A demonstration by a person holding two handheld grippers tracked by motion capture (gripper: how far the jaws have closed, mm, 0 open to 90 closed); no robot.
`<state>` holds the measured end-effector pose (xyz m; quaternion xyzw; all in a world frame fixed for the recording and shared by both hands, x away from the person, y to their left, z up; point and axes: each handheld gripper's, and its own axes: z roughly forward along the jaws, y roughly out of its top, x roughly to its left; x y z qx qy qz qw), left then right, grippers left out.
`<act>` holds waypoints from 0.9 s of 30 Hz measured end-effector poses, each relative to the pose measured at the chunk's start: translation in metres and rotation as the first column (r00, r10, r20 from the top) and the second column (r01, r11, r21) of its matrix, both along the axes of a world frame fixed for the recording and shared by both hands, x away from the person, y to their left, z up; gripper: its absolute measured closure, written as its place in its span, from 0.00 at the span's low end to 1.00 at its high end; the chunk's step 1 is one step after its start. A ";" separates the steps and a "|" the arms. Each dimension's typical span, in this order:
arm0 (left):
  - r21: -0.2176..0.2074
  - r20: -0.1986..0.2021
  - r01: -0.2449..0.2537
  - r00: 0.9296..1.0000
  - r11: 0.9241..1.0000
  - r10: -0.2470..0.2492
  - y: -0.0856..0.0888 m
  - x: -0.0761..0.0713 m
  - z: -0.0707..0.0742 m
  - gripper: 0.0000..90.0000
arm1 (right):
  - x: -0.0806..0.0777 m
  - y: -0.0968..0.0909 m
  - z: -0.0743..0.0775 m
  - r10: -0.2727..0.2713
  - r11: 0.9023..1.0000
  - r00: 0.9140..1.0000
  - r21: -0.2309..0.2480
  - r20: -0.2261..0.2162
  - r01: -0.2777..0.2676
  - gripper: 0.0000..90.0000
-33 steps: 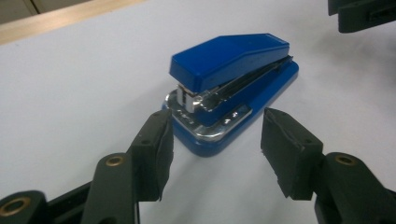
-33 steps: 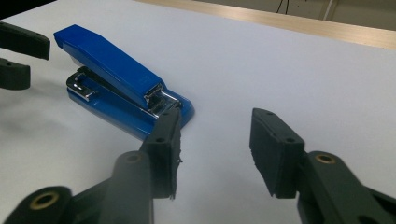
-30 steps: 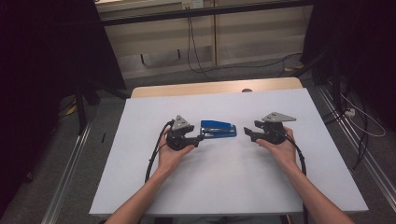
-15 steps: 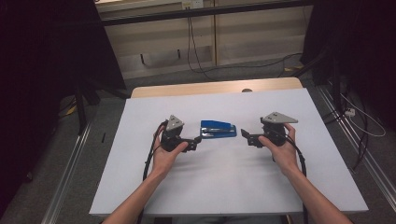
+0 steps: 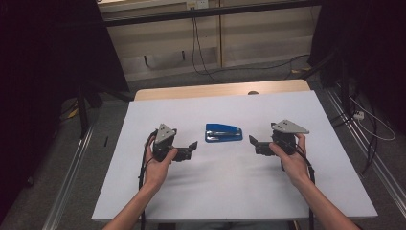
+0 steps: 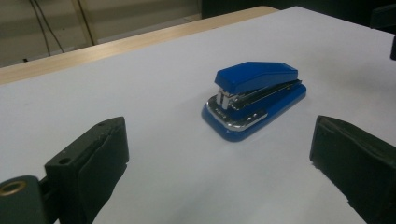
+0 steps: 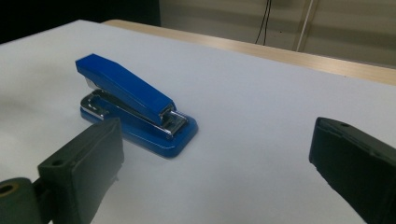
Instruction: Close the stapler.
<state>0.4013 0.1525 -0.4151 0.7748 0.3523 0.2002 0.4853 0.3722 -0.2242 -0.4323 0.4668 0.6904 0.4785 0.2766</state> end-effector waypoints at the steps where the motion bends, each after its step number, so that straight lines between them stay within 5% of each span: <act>1: 0.006 0.001 -0.011 1.000 1.000 0.011 0.003 -0.002 0.000 0.05 | -0.002 0.001 0.002 -0.002 1.000 1.000 0.014 0.007 0.001 0.04; 5: -0.007 0.001 -0.025 1.000 1.000 0.025 0.016 -0.008 0.001 0.05 | -0.010 0.005 0.008 0.002 1.000 0.999 0.005 0.043 -0.002 0.03; 16: 0.018 0.024 -0.047 0.999 0.999 0.046 0.040 -0.026 0.005 0.05 | -0.027 -0.008 0.001 -0.018 1.000 0.999 -0.017 0.027 0.018 0.03; 27: -0.015 0.018 -0.074 0.997 0.997 0.074 0.062 -0.038 0.002 0.04 | -0.045 -0.025 -0.001 -0.058 0.998 0.998 -0.019 0.027 0.059 0.03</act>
